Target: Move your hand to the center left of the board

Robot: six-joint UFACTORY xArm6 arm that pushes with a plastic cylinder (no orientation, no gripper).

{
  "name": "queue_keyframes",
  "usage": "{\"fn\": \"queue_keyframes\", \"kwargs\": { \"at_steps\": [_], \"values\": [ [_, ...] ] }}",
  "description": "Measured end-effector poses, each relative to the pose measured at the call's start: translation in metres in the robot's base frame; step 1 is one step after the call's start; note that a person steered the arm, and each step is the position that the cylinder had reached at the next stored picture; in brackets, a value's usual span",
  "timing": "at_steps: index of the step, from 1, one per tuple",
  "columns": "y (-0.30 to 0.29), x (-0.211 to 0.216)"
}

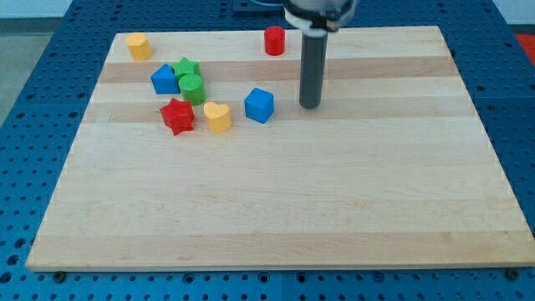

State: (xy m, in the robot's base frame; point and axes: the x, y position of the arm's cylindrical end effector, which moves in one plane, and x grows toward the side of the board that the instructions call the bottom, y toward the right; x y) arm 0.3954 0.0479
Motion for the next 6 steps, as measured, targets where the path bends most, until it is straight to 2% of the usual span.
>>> {"fn": "queue_keyframes", "kwargs": {
  "at_steps": [1,2,3,4,5,6],
  "values": [
    [-0.021,0.064],
    [-0.117,0.104],
    [-0.233,0.094],
    [-0.302,0.057],
    [-0.314,0.014],
    [-0.288,-0.011]
  ]
}}
